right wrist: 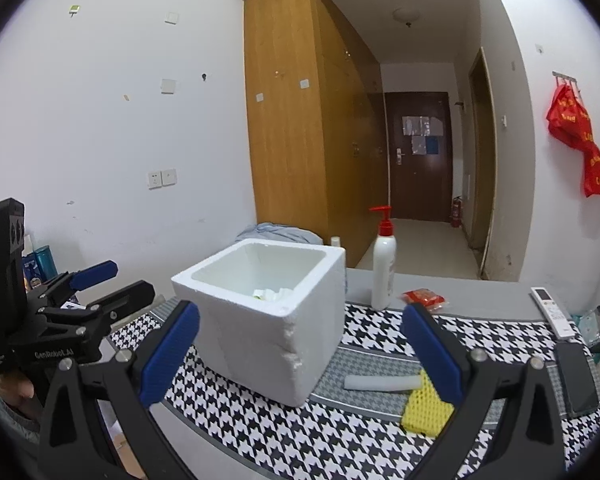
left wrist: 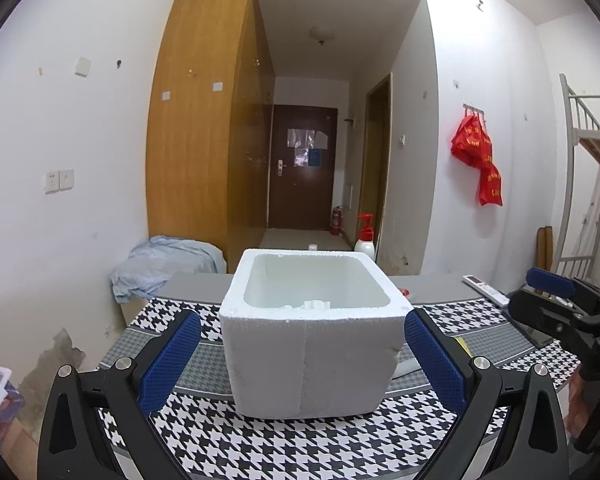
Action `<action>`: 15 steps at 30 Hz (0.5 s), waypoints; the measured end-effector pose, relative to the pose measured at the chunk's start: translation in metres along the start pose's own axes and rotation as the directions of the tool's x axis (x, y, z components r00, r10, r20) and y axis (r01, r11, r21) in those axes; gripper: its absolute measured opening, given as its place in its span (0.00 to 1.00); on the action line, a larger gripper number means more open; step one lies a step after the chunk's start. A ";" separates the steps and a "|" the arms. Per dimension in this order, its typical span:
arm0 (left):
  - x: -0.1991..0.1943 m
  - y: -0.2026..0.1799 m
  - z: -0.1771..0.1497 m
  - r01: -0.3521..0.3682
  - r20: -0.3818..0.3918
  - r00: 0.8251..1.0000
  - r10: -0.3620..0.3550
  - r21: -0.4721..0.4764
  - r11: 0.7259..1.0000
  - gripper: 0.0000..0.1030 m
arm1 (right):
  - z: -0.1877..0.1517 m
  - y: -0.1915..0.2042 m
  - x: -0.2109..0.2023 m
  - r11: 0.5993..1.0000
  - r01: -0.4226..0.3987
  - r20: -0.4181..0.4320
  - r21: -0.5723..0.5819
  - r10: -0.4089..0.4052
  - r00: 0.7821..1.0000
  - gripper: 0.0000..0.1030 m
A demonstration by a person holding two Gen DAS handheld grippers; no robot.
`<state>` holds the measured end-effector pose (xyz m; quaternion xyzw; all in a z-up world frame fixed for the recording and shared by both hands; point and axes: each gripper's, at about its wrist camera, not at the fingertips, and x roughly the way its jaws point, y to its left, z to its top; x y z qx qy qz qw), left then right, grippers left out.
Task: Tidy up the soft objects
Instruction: 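Withdraw both grippers from the foam box toward the white foam tube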
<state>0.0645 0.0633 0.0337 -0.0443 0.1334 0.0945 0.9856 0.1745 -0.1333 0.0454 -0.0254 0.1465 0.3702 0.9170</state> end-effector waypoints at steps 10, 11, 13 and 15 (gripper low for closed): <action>0.003 -0.011 -0.022 -0.010 0.010 1.000 0.010 0.020 1.000 0.99 | -0.021 -0.010 -0.003 0.999 0.028 -0.021 0.025 -0.027 0.999 1.00; 0.003 -0.011 -0.025 -0.007 0.013 1.000 0.006 0.017 1.000 0.99 | -0.025 -0.010 -0.003 0.999 0.028 -0.028 0.020 -0.028 0.999 1.00; 0.004 -0.013 -0.030 0.001 0.008 1.000 -0.001 0.011 1.000 0.99 | -0.030 -0.010 -0.004 0.999 0.038 -0.032 0.010 -0.037 0.999 1.00; 0.005 -0.014 -0.035 -0.012 0.004 1.000 0.012 0.003 1.000 0.99 | -0.035 -0.010 -0.004 0.999 0.052 -0.038 0.013 -0.051 0.998 1.00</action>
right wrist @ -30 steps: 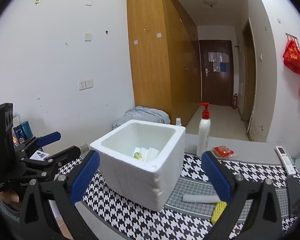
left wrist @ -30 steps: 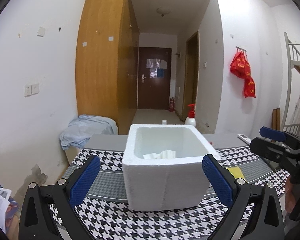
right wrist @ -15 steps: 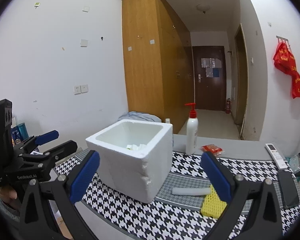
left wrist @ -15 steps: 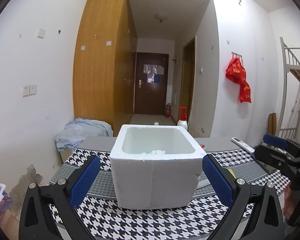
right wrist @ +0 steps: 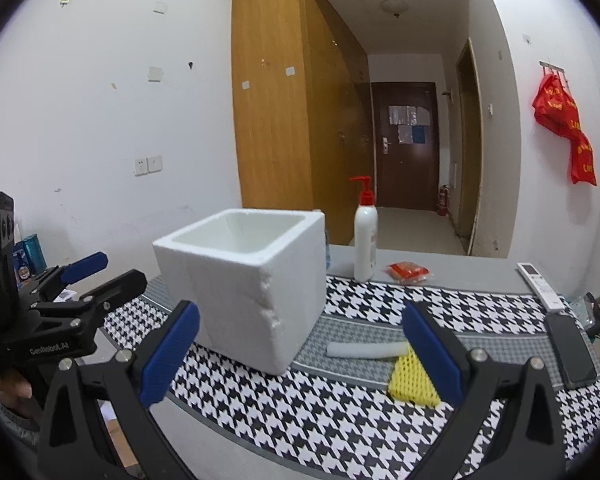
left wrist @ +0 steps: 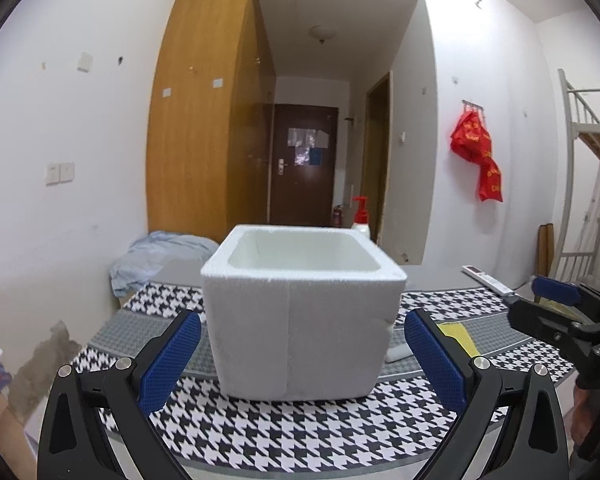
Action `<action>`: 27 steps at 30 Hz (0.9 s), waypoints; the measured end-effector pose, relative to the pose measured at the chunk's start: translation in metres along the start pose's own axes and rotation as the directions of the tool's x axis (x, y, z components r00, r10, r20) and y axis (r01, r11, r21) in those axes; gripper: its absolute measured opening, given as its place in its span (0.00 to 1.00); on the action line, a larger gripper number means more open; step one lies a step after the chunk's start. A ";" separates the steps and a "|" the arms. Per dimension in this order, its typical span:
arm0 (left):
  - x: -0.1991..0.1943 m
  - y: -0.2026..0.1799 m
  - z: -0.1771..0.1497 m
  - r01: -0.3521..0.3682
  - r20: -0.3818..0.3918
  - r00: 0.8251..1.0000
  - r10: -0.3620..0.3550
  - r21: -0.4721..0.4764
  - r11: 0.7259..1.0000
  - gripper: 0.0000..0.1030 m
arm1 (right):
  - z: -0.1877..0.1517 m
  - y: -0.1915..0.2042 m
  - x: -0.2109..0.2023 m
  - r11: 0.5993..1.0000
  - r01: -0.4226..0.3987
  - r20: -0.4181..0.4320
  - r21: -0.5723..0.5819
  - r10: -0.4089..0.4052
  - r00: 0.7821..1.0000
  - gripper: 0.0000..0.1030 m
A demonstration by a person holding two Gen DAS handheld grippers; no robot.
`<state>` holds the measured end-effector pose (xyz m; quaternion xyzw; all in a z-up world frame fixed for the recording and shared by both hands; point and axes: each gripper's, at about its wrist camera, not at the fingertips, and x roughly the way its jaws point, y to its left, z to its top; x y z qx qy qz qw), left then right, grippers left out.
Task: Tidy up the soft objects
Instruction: 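Withdraw both grippers from the foam box toward the white foam tube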
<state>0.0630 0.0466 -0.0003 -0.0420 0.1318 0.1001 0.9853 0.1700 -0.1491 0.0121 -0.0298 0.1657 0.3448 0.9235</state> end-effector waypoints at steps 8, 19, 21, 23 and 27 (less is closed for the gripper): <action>0.006 -0.005 -0.012 0.011 -0.024 1.000 -0.011 0.008 1.000 0.99 | -0.011 -0.011 -0.001 0.999 0.021 -0.020 0.031 -0.021 1.000 1.00; 0.021 -0.025 -0.016 0.112 -0.078 0.991 -0.109 0.031 0.993 0.99 | -0.015 -0.024 -0.003 0.998 0.052 -0.034 0.042 -0.051 0.998 1.00; 0.025 -0.032 -0.016 0.145 -0.086 0.986 -0.141 0.040 0.989 0.99 | -0.017 -0.029 -0.005 0.996 0.067 -0.036 0.051 -0.065 0.997 1.00; 0.026 -0.039 -0.017 0.167 -0.084 0.983 -0.163 0.051 0.985 0.99 | -0.018 -0.035 -0.007 0.995 0.085 -0.040 0.058 -0.083 0.996 1.00; 0.032 -0.054 -0.016 0.213 -0.090 0.974 -0.206 0.073 0.974 0.99 | -0.021 -0.046 -0.013 0.990 0.118 -0.040 0.075 -0.115 0.992 1.00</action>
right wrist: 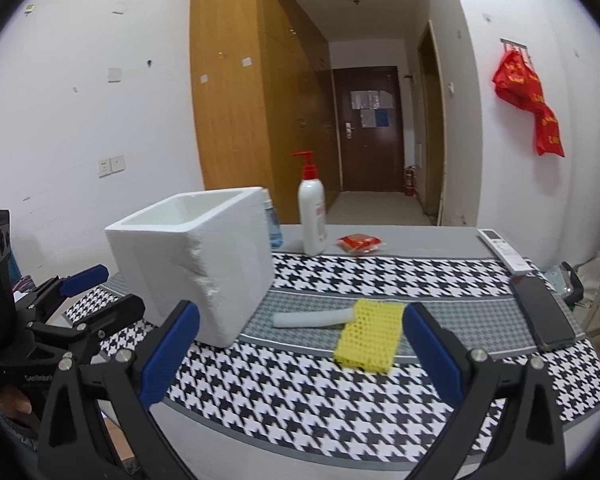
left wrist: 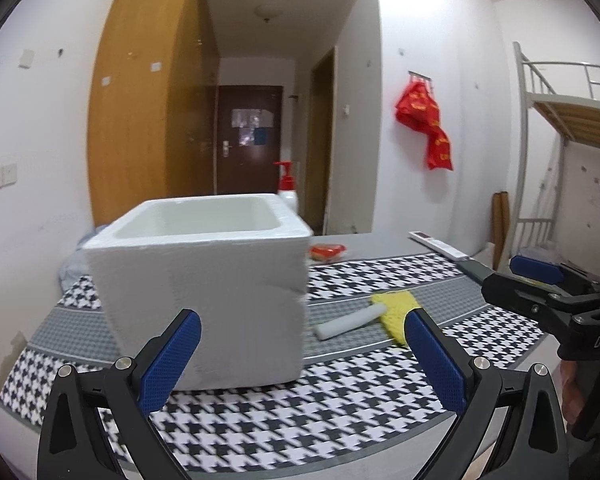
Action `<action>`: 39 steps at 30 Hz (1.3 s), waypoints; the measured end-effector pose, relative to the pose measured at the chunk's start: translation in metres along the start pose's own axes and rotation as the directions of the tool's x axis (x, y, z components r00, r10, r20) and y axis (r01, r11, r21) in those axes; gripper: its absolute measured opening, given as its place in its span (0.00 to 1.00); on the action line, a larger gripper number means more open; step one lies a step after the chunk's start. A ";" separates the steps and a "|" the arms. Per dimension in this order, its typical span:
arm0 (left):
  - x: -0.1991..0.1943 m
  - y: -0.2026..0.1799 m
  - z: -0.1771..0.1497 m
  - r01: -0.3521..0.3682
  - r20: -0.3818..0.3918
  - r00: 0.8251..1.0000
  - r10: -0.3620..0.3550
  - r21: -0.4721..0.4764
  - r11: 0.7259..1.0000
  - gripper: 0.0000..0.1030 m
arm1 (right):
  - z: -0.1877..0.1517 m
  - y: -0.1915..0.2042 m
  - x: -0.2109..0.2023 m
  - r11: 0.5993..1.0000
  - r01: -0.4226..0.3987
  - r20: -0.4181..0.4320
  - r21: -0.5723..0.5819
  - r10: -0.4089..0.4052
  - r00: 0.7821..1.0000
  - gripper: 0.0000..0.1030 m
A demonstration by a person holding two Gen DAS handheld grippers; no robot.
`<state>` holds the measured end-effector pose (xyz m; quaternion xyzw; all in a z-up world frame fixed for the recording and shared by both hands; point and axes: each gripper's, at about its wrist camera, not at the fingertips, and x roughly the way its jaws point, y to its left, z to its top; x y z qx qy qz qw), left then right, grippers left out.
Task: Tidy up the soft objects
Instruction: 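Withdraw both grippers from the foam box toward the white foam tube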
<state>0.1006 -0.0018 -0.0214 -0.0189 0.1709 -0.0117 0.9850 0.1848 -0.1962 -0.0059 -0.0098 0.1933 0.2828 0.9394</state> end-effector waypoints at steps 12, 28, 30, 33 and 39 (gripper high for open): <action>0.018 -0.033 0.001 0.095 -0.030 0.995 -0.093 0.051 0.994 0.99 | -0.010 -0.031 -0.009 0.996 0.068 -0.008 0.051 -0.067 0.998 1.00; 0.057 -0.065 -0.006 0.149 -0.127 0.983 -0.136 0.103 0.983 0.99 | -0.018 -0.064 0.002 0.992 0.079 -0.057 0.095 -0.074 0.996 1.00; 0.060 -0.066 -0.006 0.157 -0.138 0.980 -0.142 0.102 0.982 0.99 | -0.018 -0.067 0.004 0.992 0.079 -0.062 0.100 -0.074 0.995 1.00; 0.065 -0.071 -0.008 0.163 -0.153 0.977 -0.146 0.108 0.981 0.99 | -0.019 -0.073 0.008 0.991 0.083 -0.073 0.106 -0.075 0.994 1.00; 0.083 -0.074 -0.005 0.133 -0.178 0.978 -0.111 0.116 0.984 0.99 | -0.021 -0.083 0.014 0.989 0.090 -0.090 0.114 -0.080 0.993 1.00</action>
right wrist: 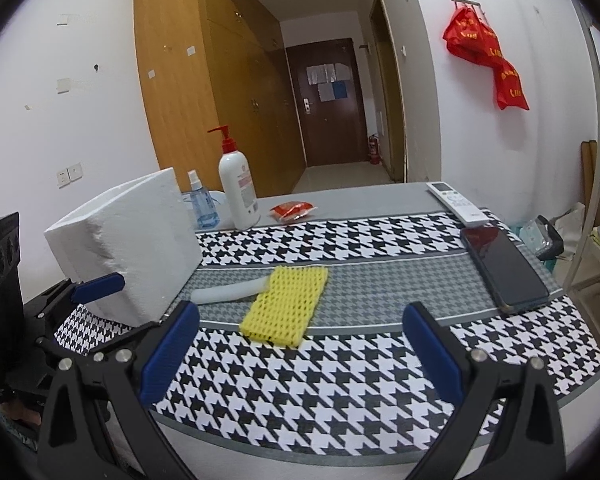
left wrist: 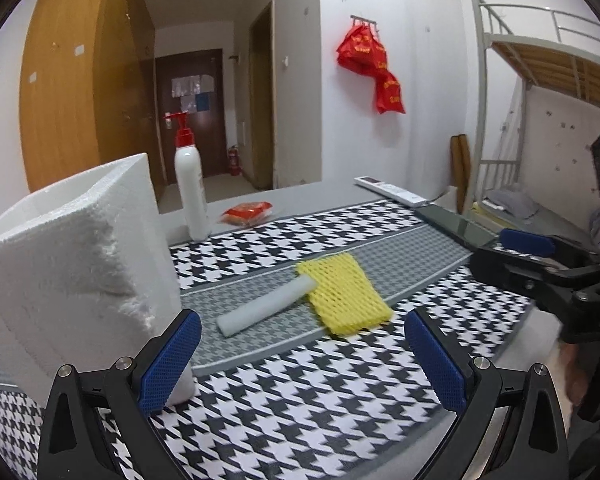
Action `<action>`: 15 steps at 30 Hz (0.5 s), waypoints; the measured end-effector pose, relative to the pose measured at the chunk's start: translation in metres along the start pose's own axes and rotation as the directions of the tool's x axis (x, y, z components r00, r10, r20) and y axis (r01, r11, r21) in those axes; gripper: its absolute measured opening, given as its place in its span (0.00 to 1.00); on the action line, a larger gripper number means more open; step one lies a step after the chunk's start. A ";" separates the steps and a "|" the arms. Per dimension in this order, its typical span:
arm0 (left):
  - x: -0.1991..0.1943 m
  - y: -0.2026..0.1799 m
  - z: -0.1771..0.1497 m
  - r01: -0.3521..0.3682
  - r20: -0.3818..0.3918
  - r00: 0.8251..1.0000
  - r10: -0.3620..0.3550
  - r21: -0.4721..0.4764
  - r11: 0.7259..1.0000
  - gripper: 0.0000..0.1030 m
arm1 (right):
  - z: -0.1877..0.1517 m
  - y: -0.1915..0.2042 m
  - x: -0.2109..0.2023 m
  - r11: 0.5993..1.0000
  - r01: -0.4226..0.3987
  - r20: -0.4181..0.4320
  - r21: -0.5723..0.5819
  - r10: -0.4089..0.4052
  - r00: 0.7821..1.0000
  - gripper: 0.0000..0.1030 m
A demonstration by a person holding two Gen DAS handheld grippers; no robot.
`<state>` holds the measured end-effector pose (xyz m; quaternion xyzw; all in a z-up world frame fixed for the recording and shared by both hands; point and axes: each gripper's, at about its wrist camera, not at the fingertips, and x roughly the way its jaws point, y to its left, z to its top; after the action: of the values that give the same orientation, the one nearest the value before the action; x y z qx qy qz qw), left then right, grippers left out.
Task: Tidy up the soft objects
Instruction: 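Withdraw both grippers from the foam box toward the white foam tube, then lower the left gripper onto the white foam tube and close it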
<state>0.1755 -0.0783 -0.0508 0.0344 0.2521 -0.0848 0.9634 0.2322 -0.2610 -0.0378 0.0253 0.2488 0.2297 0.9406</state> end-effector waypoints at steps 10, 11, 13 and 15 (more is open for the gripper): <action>0.026 0.006 0.006 -0.022 -0.047 0.999 0.021 -0.017 1.000 0.99 | 0.004 -0.011 0.015 1.000 -0.005 -0.026 0.009 0.005 1.000 1.00; 0.027 0.009 0.008 -0.028 -0.049 0.998 0.027 -0.025 0.999 0.99 | 0.004 -0.011 0.016 1.000 -0.009 -0.031 0.007 0.009 0.999 1.00; 0.032 0.013 0.008 -0.046 -0.055 0.998 0.044 -0.034 0.998 0.99 | 0.004 -0.012 0.020 1.000 -0.010 -0.041 0.004 0.011 0.999 1.00; 0.035 0.017 0.009 -0.058 -0.060 0.997 0.056 -0.038 0.998 0.99 | 0.005 -0.011 0.023 1.000 -0.015 -0.047 -0.002 0.015 0.999 1.00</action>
<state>0.2127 -0.0678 -0.0602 0.0250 0.2807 -0.0512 0.9581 0.2565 -0.2603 -0.0459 0.0206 0.2705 0.2377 0.9327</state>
